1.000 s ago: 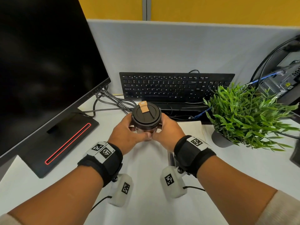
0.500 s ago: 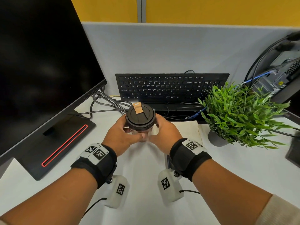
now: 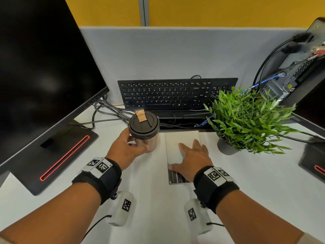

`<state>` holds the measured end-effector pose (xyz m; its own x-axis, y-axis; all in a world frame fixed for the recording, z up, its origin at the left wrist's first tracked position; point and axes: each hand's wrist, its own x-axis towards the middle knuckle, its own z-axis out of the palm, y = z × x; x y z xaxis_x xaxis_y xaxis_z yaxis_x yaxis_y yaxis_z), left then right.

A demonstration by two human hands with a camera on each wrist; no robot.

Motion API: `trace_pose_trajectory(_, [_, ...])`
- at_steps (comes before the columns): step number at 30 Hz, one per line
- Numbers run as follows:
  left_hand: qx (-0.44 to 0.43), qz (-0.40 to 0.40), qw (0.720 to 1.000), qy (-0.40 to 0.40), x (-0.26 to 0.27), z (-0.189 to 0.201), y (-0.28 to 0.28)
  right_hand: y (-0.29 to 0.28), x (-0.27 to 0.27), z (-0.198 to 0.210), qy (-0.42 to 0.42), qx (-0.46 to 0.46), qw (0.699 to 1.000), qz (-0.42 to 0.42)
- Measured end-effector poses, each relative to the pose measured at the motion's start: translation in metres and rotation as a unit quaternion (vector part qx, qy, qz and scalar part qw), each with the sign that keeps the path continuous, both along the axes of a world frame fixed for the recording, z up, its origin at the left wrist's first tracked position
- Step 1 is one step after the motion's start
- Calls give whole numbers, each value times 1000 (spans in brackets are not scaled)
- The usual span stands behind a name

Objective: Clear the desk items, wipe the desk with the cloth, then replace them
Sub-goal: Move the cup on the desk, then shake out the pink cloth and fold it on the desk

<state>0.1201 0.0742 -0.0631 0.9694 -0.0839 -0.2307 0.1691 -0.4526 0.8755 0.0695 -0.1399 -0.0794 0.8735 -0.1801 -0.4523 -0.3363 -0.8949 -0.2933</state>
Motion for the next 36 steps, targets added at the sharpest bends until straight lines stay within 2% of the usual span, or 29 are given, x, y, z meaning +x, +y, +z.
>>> trace_pose_trajectory(9, [39,23,997,60,-6,-5,3,-3,-2,4,9,9,1000,6])
trace_pose_trajectory(13, [67,32,994,77,-27,-4,4,-13,-20,12,-53,19,998,7])
trace_pose_trajectory(16, [165,-24,984,61,-52,-1,1,-24,-43,23,-129,21,991,7])
trace_pose_trajectory(18, [230,-101,967,42,-77,3,-7,-31,-64,27,-179,8,983,39])
trace_pose_trajectory(19, [240,-147,959,36,-93,7,-13,-34,-77,29,-178,12,982,61])
trace_pose_trajectory(21, [229,-251,939,57,-128,12,-31,-41,-106,31,-119,35,985,116])
trace_pose_trajectory(23, [252,-335,902,98,-163,11,-52,-50,-134,32,-30,50,981,183])
trace_pose_trajectory(26, [335,-396,843,140,-201,3,-83,-64,-168,31,78,64,965,242])
trace_pose_trajectory(28, [343,-424,825,147,-218,-5,-94,-69,-186,26,97,86,963,237])
trace_pose_trajectory(30, [337,-421,832,133,-226,-7,-90,-69,-202,22,91,92,967,221])
trace_pose_trajectory(34, [254,-389,873,145,-221,-5,-64,-73,-212,16,77,91,968,223])
trace_pose_trajectory(36, [177,-368,898,164,-214,-2,-50,-75,-211,16,46,184,971,149])
